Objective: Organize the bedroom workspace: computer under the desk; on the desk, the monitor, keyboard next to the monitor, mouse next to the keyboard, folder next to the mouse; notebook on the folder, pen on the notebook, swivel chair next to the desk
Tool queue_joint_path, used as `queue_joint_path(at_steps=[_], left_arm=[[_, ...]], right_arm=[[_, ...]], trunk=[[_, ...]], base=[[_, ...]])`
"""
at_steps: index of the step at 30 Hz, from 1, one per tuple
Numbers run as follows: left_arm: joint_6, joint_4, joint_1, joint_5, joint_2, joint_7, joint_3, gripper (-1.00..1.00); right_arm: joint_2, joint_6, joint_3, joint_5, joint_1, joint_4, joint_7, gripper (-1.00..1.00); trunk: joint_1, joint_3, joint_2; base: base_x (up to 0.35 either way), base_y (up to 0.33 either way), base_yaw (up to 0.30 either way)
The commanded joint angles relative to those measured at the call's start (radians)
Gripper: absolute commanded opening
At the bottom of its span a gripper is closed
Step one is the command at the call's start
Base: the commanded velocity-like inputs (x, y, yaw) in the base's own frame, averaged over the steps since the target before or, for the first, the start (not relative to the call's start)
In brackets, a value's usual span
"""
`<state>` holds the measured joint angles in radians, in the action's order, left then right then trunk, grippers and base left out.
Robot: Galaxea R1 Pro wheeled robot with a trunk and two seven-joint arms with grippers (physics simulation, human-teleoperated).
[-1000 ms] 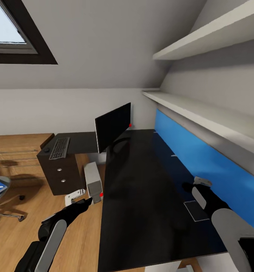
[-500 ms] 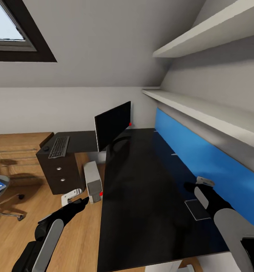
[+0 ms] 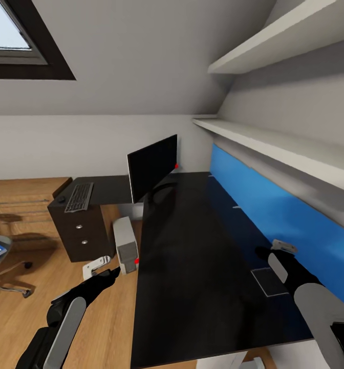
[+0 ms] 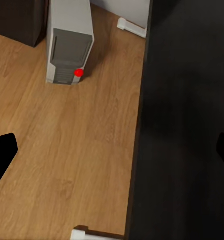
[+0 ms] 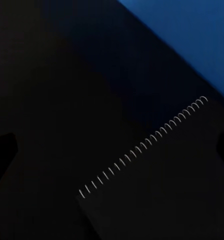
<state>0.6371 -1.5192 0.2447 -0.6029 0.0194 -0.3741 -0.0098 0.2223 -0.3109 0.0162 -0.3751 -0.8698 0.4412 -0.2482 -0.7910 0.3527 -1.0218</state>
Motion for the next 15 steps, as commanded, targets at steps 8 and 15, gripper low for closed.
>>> queue_joint_path(at_steps=[8, 15], left_arm=[[0.002, -0.001, 0.001, -0.011, 0.000, -0.009, 0.014, 1.00], [0.002, -0.001, 0.001, -0.011, -0.001, -0.009, 0.045, 1.00]], right_arm=[[0.000, 0.000, 0.001, -0.007, 0.000, 0.002, -0.005, 1.00], [0.000, 0.000, 0.000, -0.007, 0.000, 0.002, -0.005, 1.00]], trunk=[[-0.031, 0.030, -0.057], [-0.058, 0.055, -0.106]], base=[[0.000, 0.000, 0.000], [0.000, 0.000, 0.000]])
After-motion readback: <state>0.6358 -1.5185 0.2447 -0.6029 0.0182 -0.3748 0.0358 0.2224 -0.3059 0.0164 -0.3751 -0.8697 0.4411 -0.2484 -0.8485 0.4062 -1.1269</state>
